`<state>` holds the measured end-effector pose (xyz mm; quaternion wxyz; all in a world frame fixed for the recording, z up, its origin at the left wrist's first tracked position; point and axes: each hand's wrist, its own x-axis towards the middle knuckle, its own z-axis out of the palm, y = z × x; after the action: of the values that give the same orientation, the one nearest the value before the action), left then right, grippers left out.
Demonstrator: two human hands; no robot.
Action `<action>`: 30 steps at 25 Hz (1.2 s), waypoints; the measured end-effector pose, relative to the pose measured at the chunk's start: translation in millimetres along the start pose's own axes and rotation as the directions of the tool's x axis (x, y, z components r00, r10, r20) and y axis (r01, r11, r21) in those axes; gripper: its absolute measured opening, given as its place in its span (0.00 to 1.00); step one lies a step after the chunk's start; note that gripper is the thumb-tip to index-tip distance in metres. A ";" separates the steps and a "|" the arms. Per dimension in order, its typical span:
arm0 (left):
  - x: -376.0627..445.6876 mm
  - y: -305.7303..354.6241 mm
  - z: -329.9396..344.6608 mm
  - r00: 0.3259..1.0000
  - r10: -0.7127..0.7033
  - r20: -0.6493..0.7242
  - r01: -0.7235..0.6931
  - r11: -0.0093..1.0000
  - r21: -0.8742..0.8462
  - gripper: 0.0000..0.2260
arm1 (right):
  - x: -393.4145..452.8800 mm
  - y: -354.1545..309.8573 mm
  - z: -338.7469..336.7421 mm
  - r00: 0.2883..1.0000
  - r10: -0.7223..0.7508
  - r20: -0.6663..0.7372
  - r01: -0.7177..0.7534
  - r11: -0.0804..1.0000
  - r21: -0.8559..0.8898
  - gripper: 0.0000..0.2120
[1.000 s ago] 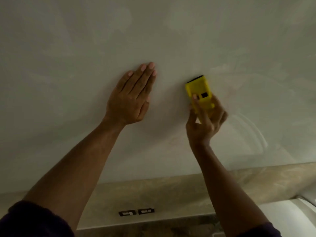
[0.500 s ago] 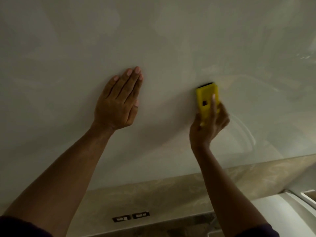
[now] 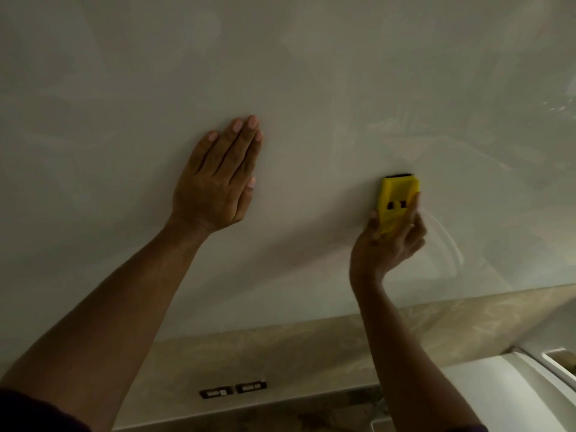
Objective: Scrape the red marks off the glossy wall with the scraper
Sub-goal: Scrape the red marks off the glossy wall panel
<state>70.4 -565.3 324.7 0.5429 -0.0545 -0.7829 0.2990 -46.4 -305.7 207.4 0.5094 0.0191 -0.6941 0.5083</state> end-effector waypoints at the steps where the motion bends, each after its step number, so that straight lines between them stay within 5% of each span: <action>1: -0.4 0.0 0.4 1.000 -0.002 -0.003 0.002 1.000 0.009 0.29 | -17.4 -3.9 2.5 0.982 -0.170 0.081 0.170 0.985 0.005 0.25; 2: -0.1 0.2 0.8 1.000 -0.003 -0.007 0.003 1.000 0.016 0.29 | -39.4 0.6 2.6 0.885 -0.422 0.199 0.421 0.906 0.049 0.22; 4: 0.5 0.9 0.8 1.000 -0.006 -0.011 0.006 1.000 0.012 0.29 | -80.8 21.4 -4.4 0.430 -0.818 0.382 0.807 0.538 0.244 0.20; 5: -0.1 1.4 0.9 1.000 -0.009 -0.010 0.009 1.000 0.007 0.29 | -89.9 34.1 -9.0 0.209 -0.883 0.420 0.874 0.361 0.324 0.22; 6: -1.2 1.9 1.1 1.000 -0.013 -0.010 0.013 1.000 0.000 0.29 | -90.9 44.0 -11.4 0.095 -0.897 0.431 0.894 0.268 0.360 0.23; 7: -2.2 2.6 1.8 1.000 -0.016 -0.013 0.015 1.000 -0.007 0.29 | -85.7 48.8 -13.5 0.092 -0.899 0.429 0.899 0.260 0.352 0.24; 8: -3.1 3.2 2.6 1.000 -0.018 -0.017 0.018 1.000 -0.012 0.29 | -76.9 47.7 -14.9 0.174 -0.886 0.429 0.893 0.326 0.311 0.24; 10: -6.8 6.2 4.9 0.999 -0.036 -0.029 0.035 0.999 -0.031 0.28 | -52.2 36.1 -15.7 0.555 -0.754 0.352 0.771 0.625 0.124 0.19; 12: -18.6 15.1 7.1 0.998 -0.057 -0.027 0.055 0.996 -0.074 0.28 | -21.9 22.3 -10.6 0.888 -0.421 0.182 0.429 0.903 -0.005 0.23; 14: -38.1 27.7 9.5 0.999 -0.035 -0.016 0.033 0.994 -0.101 0.28 | -12.3 12.9 -3.4 0.974 -0.212 0.075 0.212 0.977 0.010 0.29; 17: -58.4 36.8 13.3 1.000 0.003 -0.009 -0.004 0.995 -0.100 0.29 | -45.7 27.3 -4.6 0.891 -0.417 0.182 0.418 0.908 0.032 0.31; 19: -59.2 37.0 14.8 1.000 -0.002 -0.012 0.001 0.994 -0.109 0.29 | -72.2 47.6 -10.2 0.713 -0.626 0.315 0.633 0.768 0.093 0.35; 21: -58.8 37.3 14.7 1.000 0.001 -0.012 -0.002 0.994 -0.109 0.30 | -97.0 65.0 -10.4 0.379 -0.829 0.411 0.831 0.500 0.242 0.33; 23: -60.2 36.8 15.0 1.000 0.002 -0.014 -0.003 0.995 -0.099 0.29 | -123.8 76.6 -7.2 -0.097 -0.918 0.385 0.910 0.075 0.409 0.24; 24: -60.5 37.2 15.1 1.000 -0.004 -0.019 0.002 0.996 -0.092 0.29 | -130.7 80.2 -5.3 -0.267 -0.898 0.351 0.886 -0.085 0.455 0.23; 25: -61.5 37.1 15.5 1.000 -0.009 -0.021 0.008 0.996 -0.084 0.29 | -132.1 81.4 -2.4 -0.344 -0.879 0.330 0.860 -0.154 0.486 0.22; 27: -63.2 37.3 16.7 1.000 -0.013 -0.023 0.011 0.998 -0.066 0.28 | -116.1 70.9 -0.7 -0.268 -0.903 0.335 0.862 -0.069 0.502 0.20; 30: -62.6 36.9 17.6 0.999 -0.009 -0.032 0.008 0.999 -0.039 0.28 | -73.4 42.0 -8.0 0.128 -0.916 0.381 0.902 0.267 0.340 0.21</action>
<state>71.4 -568.1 249.9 0.5555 -0.0667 -0.7800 0.2803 -28.5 -315.6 125.0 0.5064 0.5756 -0.6374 0.0775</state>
